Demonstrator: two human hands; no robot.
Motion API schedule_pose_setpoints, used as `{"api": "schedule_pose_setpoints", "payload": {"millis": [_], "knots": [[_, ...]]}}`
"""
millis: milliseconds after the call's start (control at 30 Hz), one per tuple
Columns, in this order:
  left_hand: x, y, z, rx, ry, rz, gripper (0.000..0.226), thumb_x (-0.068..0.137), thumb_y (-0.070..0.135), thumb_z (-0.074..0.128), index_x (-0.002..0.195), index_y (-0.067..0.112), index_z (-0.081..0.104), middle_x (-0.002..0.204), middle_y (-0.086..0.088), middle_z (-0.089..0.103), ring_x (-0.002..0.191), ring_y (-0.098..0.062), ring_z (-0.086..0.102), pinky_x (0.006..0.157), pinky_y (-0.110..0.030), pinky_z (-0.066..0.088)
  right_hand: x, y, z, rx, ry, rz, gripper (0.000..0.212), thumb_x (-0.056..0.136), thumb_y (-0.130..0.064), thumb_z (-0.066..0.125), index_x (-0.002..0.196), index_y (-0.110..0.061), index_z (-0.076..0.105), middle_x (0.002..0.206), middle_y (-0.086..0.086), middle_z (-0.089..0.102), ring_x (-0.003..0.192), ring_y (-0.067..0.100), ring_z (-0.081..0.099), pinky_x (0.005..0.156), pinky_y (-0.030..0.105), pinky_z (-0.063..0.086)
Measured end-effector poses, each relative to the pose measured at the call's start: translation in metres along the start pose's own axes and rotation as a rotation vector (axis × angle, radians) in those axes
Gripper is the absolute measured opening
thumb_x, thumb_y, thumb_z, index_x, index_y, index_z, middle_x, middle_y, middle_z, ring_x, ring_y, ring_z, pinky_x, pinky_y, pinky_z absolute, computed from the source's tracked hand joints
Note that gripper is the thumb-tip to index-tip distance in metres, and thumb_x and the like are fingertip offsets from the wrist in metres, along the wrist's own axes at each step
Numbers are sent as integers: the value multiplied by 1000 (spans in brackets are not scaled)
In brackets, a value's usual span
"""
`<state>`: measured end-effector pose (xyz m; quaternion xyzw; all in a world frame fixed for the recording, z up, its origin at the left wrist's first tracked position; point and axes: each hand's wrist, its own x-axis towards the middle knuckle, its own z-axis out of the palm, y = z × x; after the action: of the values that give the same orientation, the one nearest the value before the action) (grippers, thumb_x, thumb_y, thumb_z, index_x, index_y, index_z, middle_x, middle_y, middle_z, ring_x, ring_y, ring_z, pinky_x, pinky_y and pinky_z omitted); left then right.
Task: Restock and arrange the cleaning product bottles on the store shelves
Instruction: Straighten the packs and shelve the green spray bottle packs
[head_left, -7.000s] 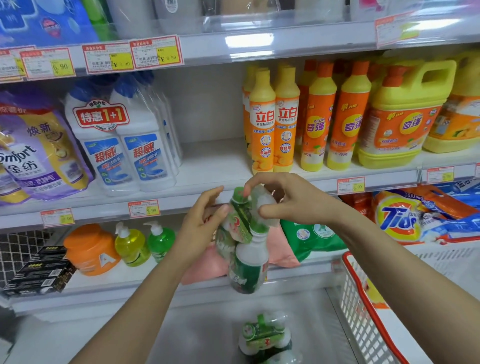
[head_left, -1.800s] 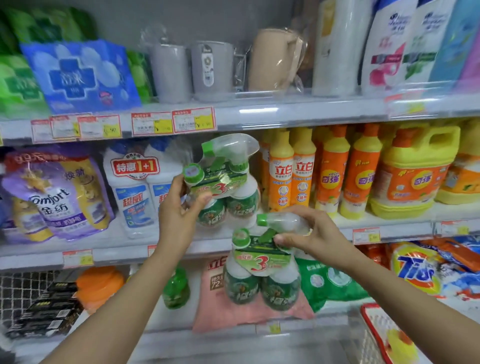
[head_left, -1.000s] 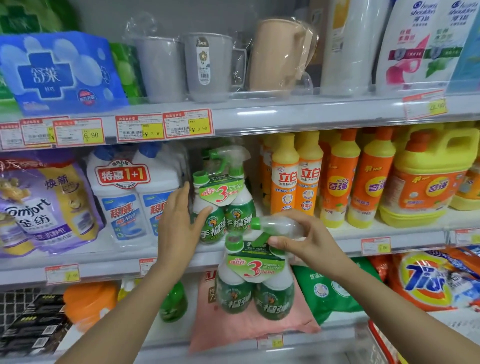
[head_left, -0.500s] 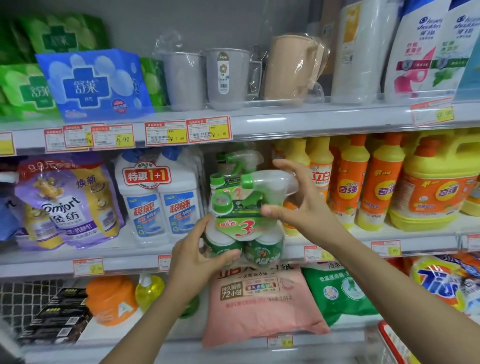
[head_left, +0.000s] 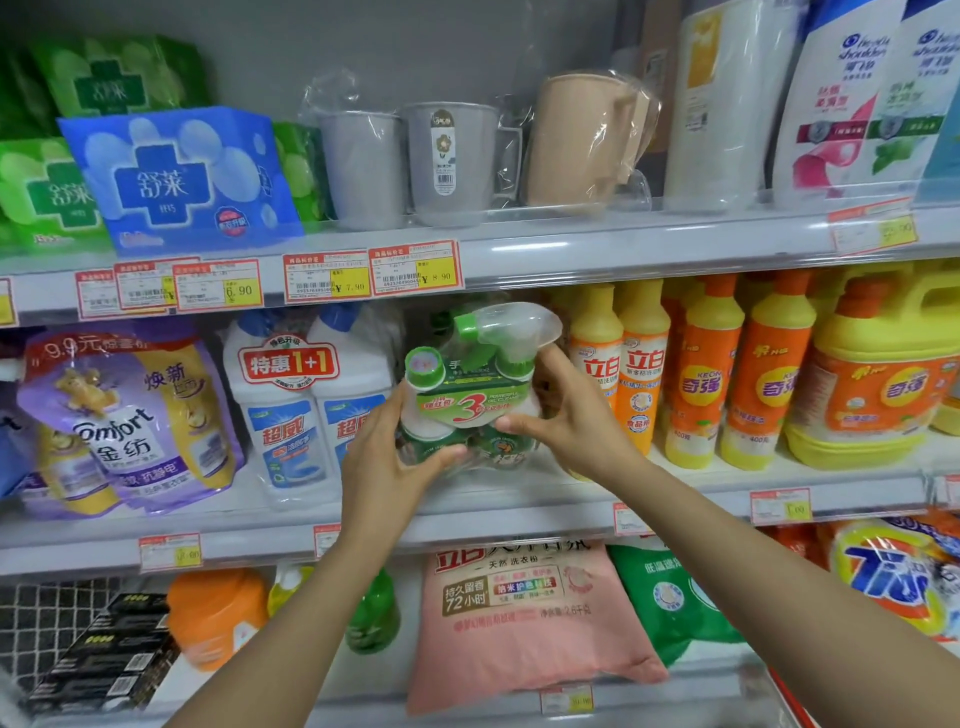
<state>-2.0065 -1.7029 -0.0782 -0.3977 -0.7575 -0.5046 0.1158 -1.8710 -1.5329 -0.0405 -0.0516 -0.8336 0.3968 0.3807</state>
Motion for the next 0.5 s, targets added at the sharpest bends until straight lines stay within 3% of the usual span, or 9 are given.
{"api": "schedule_pose_setpoints", "payload": {"millis": [133,267,400,500], "knots": [[2,-13,9,29,-44,-34,85,66,53,82,141,30,48,125,10,59,112,-12,56,95,-41,51,4,14,5,-31,-30,25,69,76,-26,82,135,-17,48,124,-2,66,118,16,62,95,48,54],[0,-17,19,132,18,-46,87,67,41,86,143,19,49,115,3,46,104,-13,48,91,-31,46,5,28,15,-61,-21,76,72,72,-36,81,134,-25,47,124,-6,67,117,14,63,95,48,54],[-1,-13,33,226,76,-73,81,72,37,83,140,14,46,125,-3,51,118,-21,48,95,-35,43,9,41,26,-119,-10,101,73,72,-33,80,136,-34,44,124,-9,67,115,14,63,92,47,55],[1,-13,37,204,82,-67,68,78,27,81,135,12,47,126,-5,52,117,-23,51,95,-32,41,16,46,29,-138,22,123,77,77,-25,82,142,-28,42,126,-4,67,115,17,63,94,45,54]]}}
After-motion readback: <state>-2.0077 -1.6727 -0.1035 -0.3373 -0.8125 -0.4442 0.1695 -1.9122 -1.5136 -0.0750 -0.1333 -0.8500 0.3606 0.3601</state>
